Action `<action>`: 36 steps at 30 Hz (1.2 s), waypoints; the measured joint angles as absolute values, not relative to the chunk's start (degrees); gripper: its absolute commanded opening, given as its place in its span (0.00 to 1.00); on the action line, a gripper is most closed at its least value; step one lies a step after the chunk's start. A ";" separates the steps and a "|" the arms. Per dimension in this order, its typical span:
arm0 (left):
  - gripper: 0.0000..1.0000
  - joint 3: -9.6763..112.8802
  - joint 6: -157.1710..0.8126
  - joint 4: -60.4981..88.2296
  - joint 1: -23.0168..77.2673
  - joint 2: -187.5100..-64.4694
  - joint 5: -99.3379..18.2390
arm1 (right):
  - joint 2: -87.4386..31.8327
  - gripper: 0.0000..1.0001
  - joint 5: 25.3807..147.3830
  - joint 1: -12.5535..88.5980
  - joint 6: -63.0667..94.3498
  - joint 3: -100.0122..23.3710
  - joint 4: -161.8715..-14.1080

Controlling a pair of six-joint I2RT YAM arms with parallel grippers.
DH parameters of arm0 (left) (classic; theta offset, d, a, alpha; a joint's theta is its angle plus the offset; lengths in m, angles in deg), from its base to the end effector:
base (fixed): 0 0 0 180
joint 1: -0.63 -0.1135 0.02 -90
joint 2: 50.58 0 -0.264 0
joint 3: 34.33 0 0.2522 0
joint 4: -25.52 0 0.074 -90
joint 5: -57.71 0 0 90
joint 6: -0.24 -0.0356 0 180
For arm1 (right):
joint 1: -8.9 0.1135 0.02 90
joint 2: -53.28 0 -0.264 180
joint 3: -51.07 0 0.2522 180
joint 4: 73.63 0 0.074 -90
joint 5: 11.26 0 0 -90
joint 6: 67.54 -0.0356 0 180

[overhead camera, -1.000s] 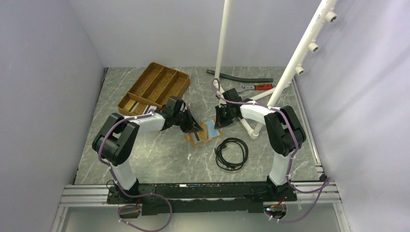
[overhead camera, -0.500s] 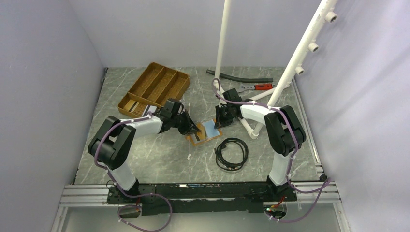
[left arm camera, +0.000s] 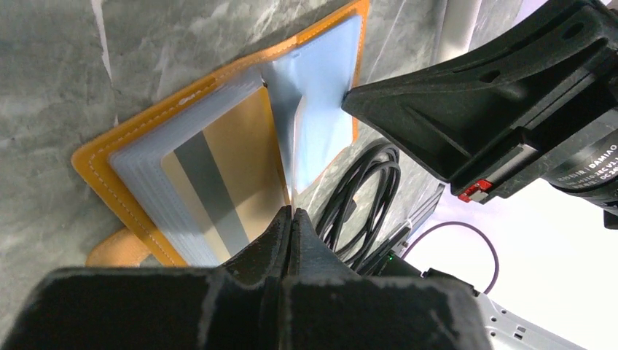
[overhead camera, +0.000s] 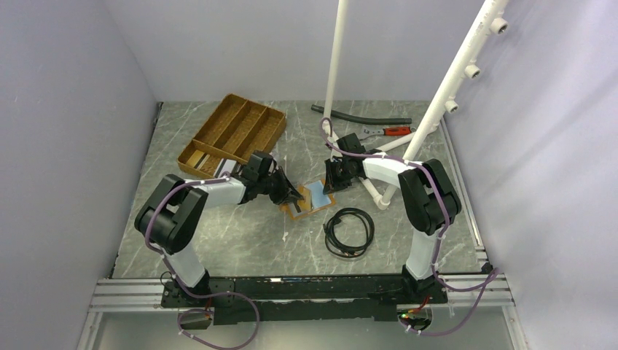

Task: Put the credit cards into the card holder
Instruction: Insert the credit card into the card holder.

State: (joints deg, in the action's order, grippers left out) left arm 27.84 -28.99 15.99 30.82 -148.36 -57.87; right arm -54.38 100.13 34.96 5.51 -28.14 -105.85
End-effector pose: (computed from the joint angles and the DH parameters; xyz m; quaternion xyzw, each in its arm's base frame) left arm 0.2824 -0.1821 0.1530 -0.1562 0.8918 -0.4088 0.1150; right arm 0.3306 0.1761 0.1515 -0.1223 0.9439 0.2582 0.1656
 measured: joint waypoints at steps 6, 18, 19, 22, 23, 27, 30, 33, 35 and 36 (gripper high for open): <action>0.00 24.93 -28.57 22.48 31.26 -149.63 -56.67 | -54.38 0.00 101.55 34.61 4.59 -27.26 -104.26; 0.00 19.20 -25.95 33.50 33.47 -149.87 -51.31 | -54.38 0.00 103.38 34.22 2.29 -25.84 -101.33; 0.00 18.94 -25.53 34.05 33.62 -149.87 -50.88 | -54.38 0.00 103.38 34.22 2.23 -25.78 -101.22; 0.00 18.22 -24.42 35.77 34.06 -149.87 -49.09 | -54.36 0.00 103.52 34.22 1.79 -25.58 -100.78; 0.00 17.96 -23.94 36.27 34.17 -149.85 -48.56 | -54.36 0.00 103.54 34.22 1.66 -25.49 -100.61; 0.00 17.15 -21.73 38.07 34.86 -149.85 -46.13 | -54.25 0.00 103.56 34.22 1.33 -25.14 -100.10; 0.00 17.13 -20.70 38.29 35.39 -149.85 -44.41 | -54.07 0.00 103.56 34.19 1.24 -24.81 -99.71; 0.00 16.93 -19.48 38.79 35.80 -149.85 -43.14 | -53.92 0.00 103.56 34.22 1.22 -24.53 -99.30; 0.00 16.53 -18.47 39.55 36.11 -149.85 -42.44 | -53.88 0.00 103.56 34.22 1.20 -24.44 -99.16; 0.00 16.16 -17.97 40.21 36.33 -149.85 -41.98 | -53.88 0.00 103.56 34.19 1.20 -24.40 -99.10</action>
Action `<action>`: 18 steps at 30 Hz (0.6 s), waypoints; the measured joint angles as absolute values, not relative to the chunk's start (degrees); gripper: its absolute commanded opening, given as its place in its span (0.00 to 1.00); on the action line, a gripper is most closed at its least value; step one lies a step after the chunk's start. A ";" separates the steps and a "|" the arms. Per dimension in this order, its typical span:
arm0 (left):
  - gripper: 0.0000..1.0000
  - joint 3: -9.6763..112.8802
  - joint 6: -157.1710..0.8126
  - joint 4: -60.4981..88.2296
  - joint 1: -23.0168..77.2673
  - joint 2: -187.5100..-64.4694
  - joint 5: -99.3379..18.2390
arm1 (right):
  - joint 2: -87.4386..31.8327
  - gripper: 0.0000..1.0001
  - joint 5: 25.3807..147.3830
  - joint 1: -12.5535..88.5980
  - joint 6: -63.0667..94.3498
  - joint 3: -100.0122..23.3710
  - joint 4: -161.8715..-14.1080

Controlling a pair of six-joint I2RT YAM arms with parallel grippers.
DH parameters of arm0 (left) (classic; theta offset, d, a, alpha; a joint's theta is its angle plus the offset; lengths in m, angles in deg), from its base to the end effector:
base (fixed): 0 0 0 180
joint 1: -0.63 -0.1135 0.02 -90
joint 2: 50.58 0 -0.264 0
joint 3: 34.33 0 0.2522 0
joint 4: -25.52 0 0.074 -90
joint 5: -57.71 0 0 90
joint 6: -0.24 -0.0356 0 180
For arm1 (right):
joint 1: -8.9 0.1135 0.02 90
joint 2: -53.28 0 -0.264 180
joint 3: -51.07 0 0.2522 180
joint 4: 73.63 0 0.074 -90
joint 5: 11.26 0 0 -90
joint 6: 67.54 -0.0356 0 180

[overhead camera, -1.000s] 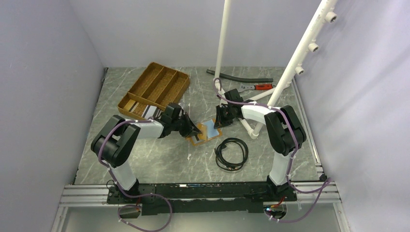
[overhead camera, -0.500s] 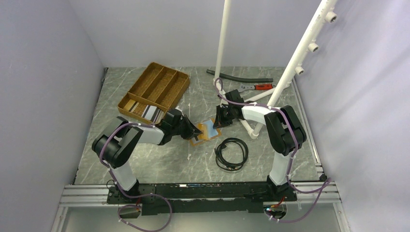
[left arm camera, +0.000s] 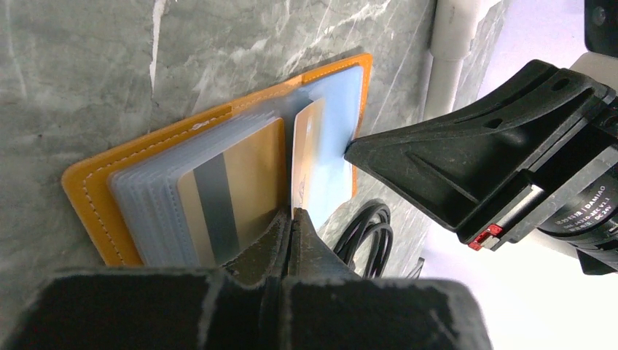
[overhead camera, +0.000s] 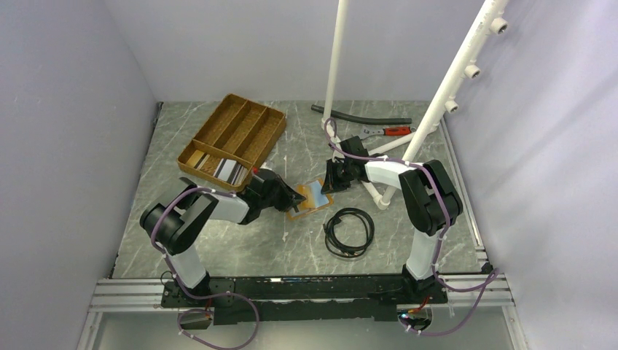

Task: Put the credit cards into the card holder
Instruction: Insert the credit card into the card holder.

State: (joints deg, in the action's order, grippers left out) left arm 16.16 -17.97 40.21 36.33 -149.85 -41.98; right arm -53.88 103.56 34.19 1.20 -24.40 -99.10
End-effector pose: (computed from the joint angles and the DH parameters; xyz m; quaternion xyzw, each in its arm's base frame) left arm 0.2556 -0.1911 0.1232 -0.2350 0.8491 -0.4208 0.2161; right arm 0.3283 0.1716 0.1439 -0.0937 0.9341 0.2985 0.1721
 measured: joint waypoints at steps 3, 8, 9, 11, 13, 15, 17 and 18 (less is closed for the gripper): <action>0.00 15.53 -16.94 41.37 36.92 -149.85 -40.71 | -53.85 0.00 103.67 34.19 1.00 -24.22 -98.79; 0.00 15.42 -15.89 42.04 37.84 -150.02 -38.81 | -53.64 0.00 103.80 34.19 0.63 -23.77 -98.16; 0.00 15.31 -15.50 42.74 38.03 -150.31 -38.42 | -53.61 0.00 103.84 34.19 0.41 -23.68 -98.03; 0.00 14.83 -14.82 44.82 38.45 -151.11 -37.89 | -53.53 0.00 104.26 34.02 -0.31 -23.28 -97.48; 0.00 14.15 -13.97 47.05 38.93 -151.79 -37.06 | -53.53 0.00 105.31 33.56 -1.64 -22.67 -96.65; 0.00 13.43 -13.38 49.50 39.39 -152.56 -36.41 | -53.35 0.00 106.44 33.01 -3.39 -21.82 -95.82; 0.00 12.95 -12.53 51.88 39.63 -153.52 -36.06 | -52.80 0.00 106.51 32.93 -4.07 -21.38 -96.10; 0.00 12.75 -12.29 52.84 39.72 -153.93 -35.95 | -52.52 0.02 106.29 33.01 -4.05 -21.36 -96.91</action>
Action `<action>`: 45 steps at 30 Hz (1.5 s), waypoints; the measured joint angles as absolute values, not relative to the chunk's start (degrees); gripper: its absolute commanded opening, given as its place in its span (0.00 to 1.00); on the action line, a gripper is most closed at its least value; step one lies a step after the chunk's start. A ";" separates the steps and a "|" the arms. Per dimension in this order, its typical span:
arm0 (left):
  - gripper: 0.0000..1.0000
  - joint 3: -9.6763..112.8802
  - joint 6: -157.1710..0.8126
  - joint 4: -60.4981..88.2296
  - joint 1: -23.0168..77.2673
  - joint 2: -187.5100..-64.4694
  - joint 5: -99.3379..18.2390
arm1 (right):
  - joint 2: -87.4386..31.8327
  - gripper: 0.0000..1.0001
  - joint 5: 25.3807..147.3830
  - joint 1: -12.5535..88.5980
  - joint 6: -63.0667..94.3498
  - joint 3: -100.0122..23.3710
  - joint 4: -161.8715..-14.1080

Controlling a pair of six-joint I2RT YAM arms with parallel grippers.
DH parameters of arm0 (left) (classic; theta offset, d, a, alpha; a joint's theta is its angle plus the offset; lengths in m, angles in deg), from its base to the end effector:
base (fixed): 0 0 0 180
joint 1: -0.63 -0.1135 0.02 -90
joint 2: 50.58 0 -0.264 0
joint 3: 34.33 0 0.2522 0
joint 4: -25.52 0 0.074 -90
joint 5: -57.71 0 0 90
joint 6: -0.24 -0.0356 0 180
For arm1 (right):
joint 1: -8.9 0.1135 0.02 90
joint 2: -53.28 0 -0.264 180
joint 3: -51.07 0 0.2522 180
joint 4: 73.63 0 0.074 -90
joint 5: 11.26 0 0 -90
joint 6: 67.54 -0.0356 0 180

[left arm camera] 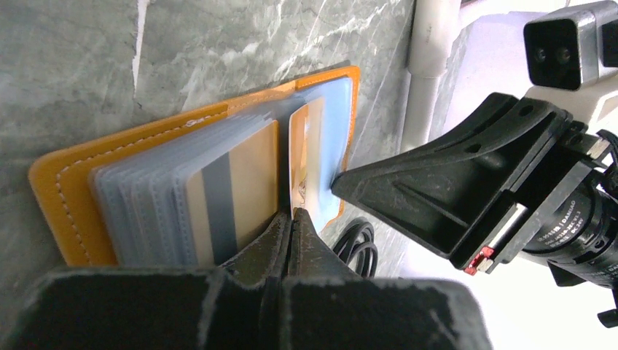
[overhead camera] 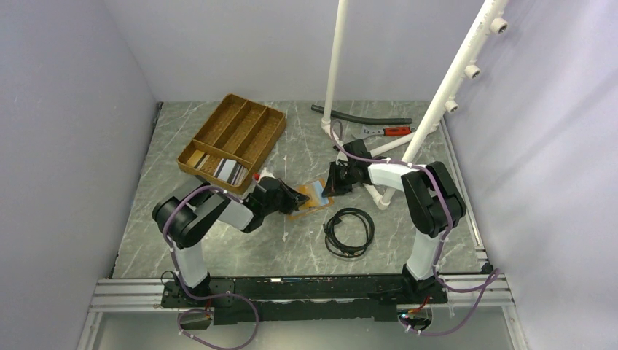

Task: Put the credit cards into the card holder
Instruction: Insert the credit card into the card holder.

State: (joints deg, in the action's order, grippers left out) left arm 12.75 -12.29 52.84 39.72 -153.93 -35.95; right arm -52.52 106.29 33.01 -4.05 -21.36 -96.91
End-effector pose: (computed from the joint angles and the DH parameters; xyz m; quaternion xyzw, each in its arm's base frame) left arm 0.2445 -0.2015 0.1076 -0.2677 0.8185 -0.4463 0.2435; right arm 0.3224 0.1623 0.1406 -0.0488 0.9316 0.3253 0.1544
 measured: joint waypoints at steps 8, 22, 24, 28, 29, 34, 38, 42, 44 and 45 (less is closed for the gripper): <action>0.31 13.15 -11.08 57.93 40.20 -157.34 -36.23 | -51.76 0.16 104.04 33.50 0.35 -22.78 -102.03; 0.59 28.01 -20.59 23.05 42.03 -151.07 -37.15 | -51.76 0.08 100.78 33.58 4.35 -24.55 -106.18; 0.49 29.21 -21.95 19.86 42.08 -151.07 -37.13 | -51.76 0.03 100.02 33.56 4.68 -24.57 -106.66; 0.37 30.52 -24.40 15.84 42.01 -151.84 -37.33 | -51.78 0.00 99.82 33.45 4.94 -24.57 -107.16; 0.40 31.20 -24.83 15.07 41.99 -152.51 -37.50 | -51.82 0.00 99.84 33.45 4.94 -24.57 -107.16; 0.59 37.39 -29.03 11.75 42.67 -155.77 -38.99 | -52.65 0.00 102.09 32.93 4.41 -24.57 -106.40; 0.67 40.67 -33.25 9.00 43.67 -156.82 -39.12 | -53.07 0.00 103.62 32.32 3.69 -24.57 -105.68; 0.68 40.95 -35.11 8.78 43.67 -156.82 -39.99 | -53.11 0.00 103.58 32.25 3.60 -24.57 -105.52; 0.68 41.04 -35.41 8.47 43.17 -156.84 -41.50 | -53.11 0.00 103.41 32.27 3.63 -24.57 -105.55; 0.68 41.06 -35.52 8.39 42.89 -156.91 -42.16 | -53.11 0.00 103.36 32.29 3.63 -24.57 -105.55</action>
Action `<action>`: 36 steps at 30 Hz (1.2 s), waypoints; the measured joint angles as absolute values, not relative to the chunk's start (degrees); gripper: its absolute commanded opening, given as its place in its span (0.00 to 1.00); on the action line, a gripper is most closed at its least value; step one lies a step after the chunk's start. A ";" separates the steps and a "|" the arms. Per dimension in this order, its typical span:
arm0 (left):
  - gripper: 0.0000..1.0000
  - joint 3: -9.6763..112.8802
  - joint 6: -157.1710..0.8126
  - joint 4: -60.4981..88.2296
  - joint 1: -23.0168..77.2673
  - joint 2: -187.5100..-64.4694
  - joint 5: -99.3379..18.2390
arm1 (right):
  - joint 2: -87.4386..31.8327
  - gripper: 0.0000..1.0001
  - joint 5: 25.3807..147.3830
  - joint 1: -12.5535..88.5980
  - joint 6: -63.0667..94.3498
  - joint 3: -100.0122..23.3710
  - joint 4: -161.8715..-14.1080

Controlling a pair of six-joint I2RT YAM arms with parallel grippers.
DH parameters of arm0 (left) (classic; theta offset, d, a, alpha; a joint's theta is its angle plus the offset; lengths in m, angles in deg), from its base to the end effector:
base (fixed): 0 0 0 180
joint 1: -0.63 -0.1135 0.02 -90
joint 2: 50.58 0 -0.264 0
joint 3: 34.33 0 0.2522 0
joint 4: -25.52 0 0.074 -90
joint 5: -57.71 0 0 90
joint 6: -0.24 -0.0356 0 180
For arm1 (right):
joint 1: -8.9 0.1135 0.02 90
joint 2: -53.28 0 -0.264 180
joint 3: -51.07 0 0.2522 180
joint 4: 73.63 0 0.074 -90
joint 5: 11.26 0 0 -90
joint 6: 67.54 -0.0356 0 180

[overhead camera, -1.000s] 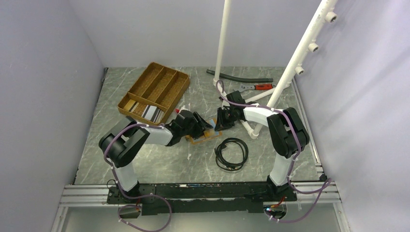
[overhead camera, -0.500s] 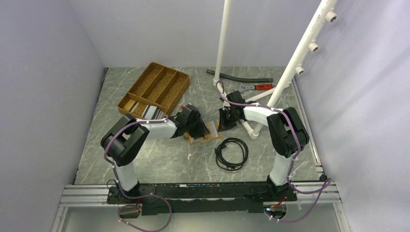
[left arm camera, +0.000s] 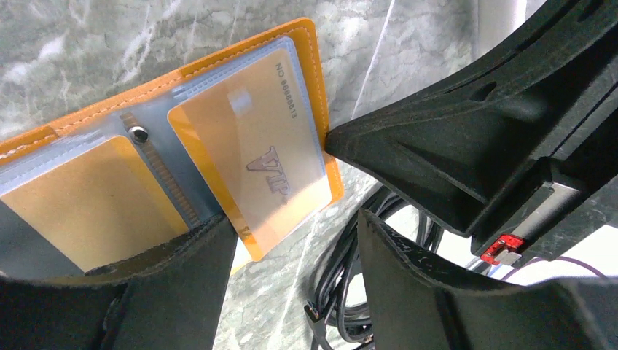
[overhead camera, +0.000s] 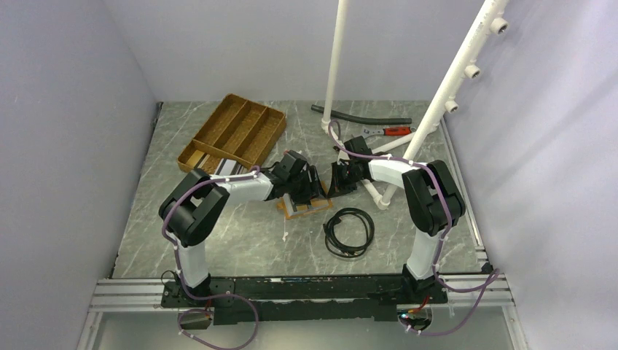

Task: Put the credit cards into the card holder
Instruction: Insert the credit card into the card holder, then turn over the card slot in the card holder.

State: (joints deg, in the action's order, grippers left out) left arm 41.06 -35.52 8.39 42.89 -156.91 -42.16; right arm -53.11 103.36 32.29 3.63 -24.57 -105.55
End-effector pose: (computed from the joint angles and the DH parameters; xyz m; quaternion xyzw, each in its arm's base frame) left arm 0.2797 -0.2624 0.1560 -0.0665 0.9285 -0.3194 0.1774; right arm 0.3246 0.1566 0.1433 -0.0881 0.9466 0.2764 0.1407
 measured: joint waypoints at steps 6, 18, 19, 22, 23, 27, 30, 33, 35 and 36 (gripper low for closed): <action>0.80 41.80 -35.98 6.88 42.34 -156.99 -43.97 | -52.65 0.00 102.71 32.71 3.93 -24.57 -106.25; 0.75 42.68 -39.61 -5.56 42.82 -151.86 -41.41 | -52.35 0.00 102.23 33.04 4.57 -24.55 -107.40; 0.65 42.48 -39.61 -6.30 42.80 -150.83 -41.33 | -52.35 0.00 102.25 33.04 4.54 -24.55 -107.38; 0.42 41.28 -39.15 -5.91 42.16 -148.23 -41.74 | -52.19 0.05 102.99 33.04 4.30 -24.36 -107.21; 0.38 40.97 -39.11 -5.41 41.84 -147.84 -42.31 | -51.95 0.07 103.34 33.04 4.09 -24.12 -107.10; 0.18 40.86 -39.54 -4.07 40.15 -148.95 -44.50 | -50.33 0.15 104.91 33.04 2.45 -22.65 -106.27; 0.07 40.88 -39.65 -3.40 39.15 -151.14 -45.22 | -48.30 0.22 106.23 33.04 0.81 -21.01 -105.50; 0.06 40.73 -39.78 -2.81 38.54 -153.54 -45.54 | -46.71 0.27 107.78 33.04 -0.81 -19.85 -104.52; 0.04 40.38 -39.98 -2.67 38.19 -154.39 -45.54 | -46.23 0.30 109.07 33.04 -1.79 -19.24 -103.27; 0.04 40.18 -40.05 -2.59 37.97 -154.70 -45.59 | -46.14 0.31 109.92 33.04 -2.41 -18.80 -102.51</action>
